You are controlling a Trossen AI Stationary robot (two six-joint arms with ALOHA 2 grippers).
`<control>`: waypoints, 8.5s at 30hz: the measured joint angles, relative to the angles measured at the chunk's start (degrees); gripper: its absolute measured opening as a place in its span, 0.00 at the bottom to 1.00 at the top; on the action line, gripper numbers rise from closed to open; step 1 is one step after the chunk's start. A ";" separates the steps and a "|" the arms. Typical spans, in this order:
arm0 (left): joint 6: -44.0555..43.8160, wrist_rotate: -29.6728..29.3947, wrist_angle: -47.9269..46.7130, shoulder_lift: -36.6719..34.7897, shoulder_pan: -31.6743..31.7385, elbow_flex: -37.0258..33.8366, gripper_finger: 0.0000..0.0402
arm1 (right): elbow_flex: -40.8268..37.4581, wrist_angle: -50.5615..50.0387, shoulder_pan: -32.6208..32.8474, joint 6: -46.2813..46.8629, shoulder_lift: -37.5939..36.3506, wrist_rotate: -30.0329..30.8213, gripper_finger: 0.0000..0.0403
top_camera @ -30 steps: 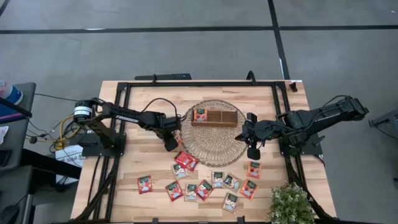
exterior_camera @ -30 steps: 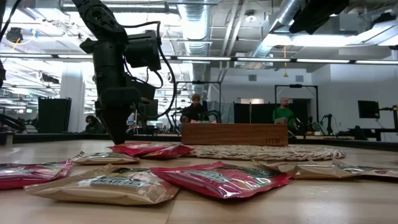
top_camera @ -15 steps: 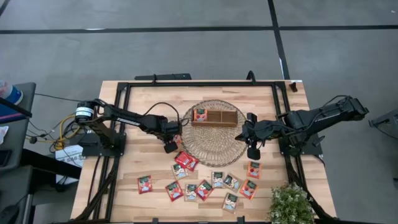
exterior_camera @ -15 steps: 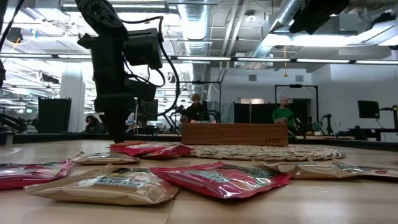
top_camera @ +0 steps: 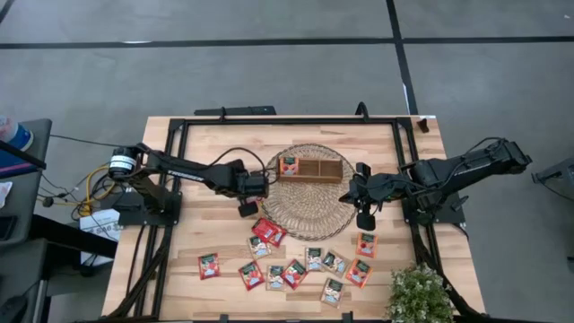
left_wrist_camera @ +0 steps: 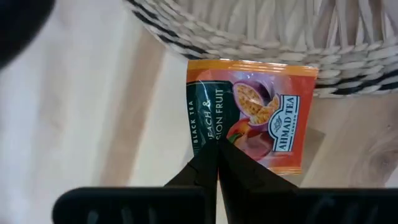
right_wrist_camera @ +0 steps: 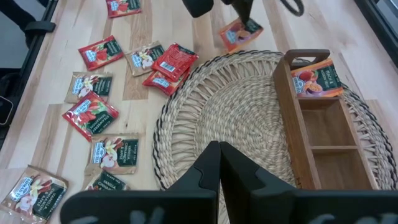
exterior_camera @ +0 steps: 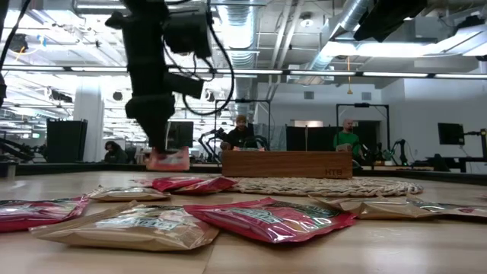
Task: Pick & Place Tea
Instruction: Put the orange tea bag into the left section of the wooden organizer
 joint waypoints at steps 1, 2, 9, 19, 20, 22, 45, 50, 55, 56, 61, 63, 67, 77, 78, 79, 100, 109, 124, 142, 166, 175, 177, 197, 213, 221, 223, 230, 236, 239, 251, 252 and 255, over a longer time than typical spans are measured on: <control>0.69 -0.90 -0.58 0.00 -0.11 0.94 0.00 | 0.00 0.00 0.00 0.00 -0.01 0.00 0.00; 1.39 -1.78 -0.85 -0.02 -0.11 2.06 0.00 | 0.00 0.00 0.00 0.00 0.00 0.00 0.00; 7.43 -6.62 -0.61 -0.15 -0.11 8.54 0.00 | 0.00 0.00 0.00 -0.01 -0.01 0.00 0.00; 23.34 -11.68 15.31 0.25 1.49 11.31 0.00 | 0.00 0.00 0.00 -0.04 0.00 0.00 0.00; 25.12 -11.48 17.86 0.47 1.77 11.32 0.00 | 0.00 0.00 0.00 -0.05 0.00 0.00 0.00; 28.48 -11.38 22.18 1.18 2.44 11.32 0.00 | 0.00 0.00 0.00 -0.04 -0.02 0.00 0.00; 38.77 -15.85 28.12 11.87 8.04 11.30 0.00 | 0.02 -0.74 0.00 -0.04 -0.01 -0.02 0.00; 38.77 -15.75 26.67 11.87 8.04 11.30 0.00 | 0.02 -0.72 -0.02 -0.04 0.00 -0.02 0.00; 38.87 -15.75 26.57 11.87 8.04 11.30 0.00 | 0.02 -0.74 -0.01 -0.04 0.00 -0.02 0.00; 38.92 -15.72 26.58 11.87 8.04 11.30 0.00 | 0.02 -0.74 0.00 -0.04 0.00 -0.02 0.00; 40.26 -14.99 26.71 11.87 8.04 11.30 0.05 | 0.02 -0.74 0.00 -0.04 0.00 -0.02 0.00; 40.39 -14.98 26.71 11.87 8.04 11.30 0.08 | 0.02 -0.73 0.00 -0.04 0.00 -0.02 0.00; 40.37 -15.01 26.71 11.87 8.04 11.30 0.16 | 0.02 -0.74 0.00 -0.04 0.00 -0.02 0.00; 44.64 -23.89 25.62 11.17 5.76 11.30 0.25 | 0.02 -0.74 -0.01 -0.04 0.00 -0.02 0.00; 45.12 -25.33 25.18 10.64 5.13 11.30 0.25 | 0.02 -0.74 -0.01 -0.04 0.00 -0.02 0.00; 45.19 -25.79 24.34 9.69 4.45 11.30 0.25 | 0.02 -0.77 0.00 -0.02 0.00 -0.02 0.00; -5.38 6.59 -17.35 -18.51 -7.98 11.32 0.25 | 0.02 -1.13 0.00 0.00 0.00 0.02 0.00; -8.33 3.66 -15.22 -18.52 -12.80 7.98 0.25 | 0.02 -1.01 0.00 0.07 0.00 0.00 0.00; -12.67 -3.28 14.44 -30.17 -18.03 -14.26 0.25 | 0.02 -1.65 -0.01 8.40 0.00 -0.10 0.00; -11.19 -8.54 32.87 -40.44 -18.47 -30.78 0.25 | 0.02 -8.19 -1.81 15.33 9.03 -19.33 0.00; -0.65 -19.19 30.84 -40.15 -16.00 -24.59 0.25 | 1.75 -21.65 -0.03 35.18 12.91 -20.97 0.00; 1.12 -19.18 29.53 -40.15 -16.02 -24.57 0.25 | 1.75 -20.60 3.43 41.31 19.94 -23.80 0.04; 1.86 -19.14 29.46 -40.15 -16.02 -24.57 0.25 | 1.75 -20.59 4.05 42.35 21.19 -23.91 0.09; 2.57 -17.61 28.37 -40.11 -16.02 -24.57 0.25 | 1.75 -23.16 9.89 45.44 31.84 -22.52 0.36; 2.53 -15.66 28.18 -40.09 -16.02 -24.55 0.25 | 1.68 -19.43 10.38 42.69 36.04 -17.71 0.37; 2.53 -15.64 28.08 -40.06 -16.02 -24.55 0.25 | 1.99 -18.41 10.36 39.07 42.37 -19.68 0.37; 2.53 -15.62 27.98 -40.06 -16.02 -24.55 0.25 | 2.24 -18.71 10.33 38.72 43.49 -19.75 0.37; 2.53 -15.62 28.00 -40.06 -16.02 -24.55 0.25 | 2.01 -18.08 9.96 37.76 43.50 -18.69 0.35; 2.53 -15.62 28.00 -40.06 -16.02 -24.55 0.25 | 1.92 -16.82 9.48 36.90 43.39 -18.71 0.09; 2.53 -15.62 28.00 -40.06 -16.02 -24.55 0.25 | 1.75 -16.74 9.35 36.76 43.06 -18.63 0.03; 1.44 -15.62 28.00 -40.06 -16.02 -24.55 0.25 | 9.12 -27.35 9.26 36.06 40.20 -11.80 0.00; 1.44 -15.62 28.00 -40.06 -16.02 -24.55 0.25 | 9.78 -27.47 9.25 36.10 39.72 -11.82 0.00; 1.44 -15.62 28.00 -40.06 -16.02 -24.55 0.25 | 11.17 -29.22 9.25 36.89 38.18 -11.89 0.00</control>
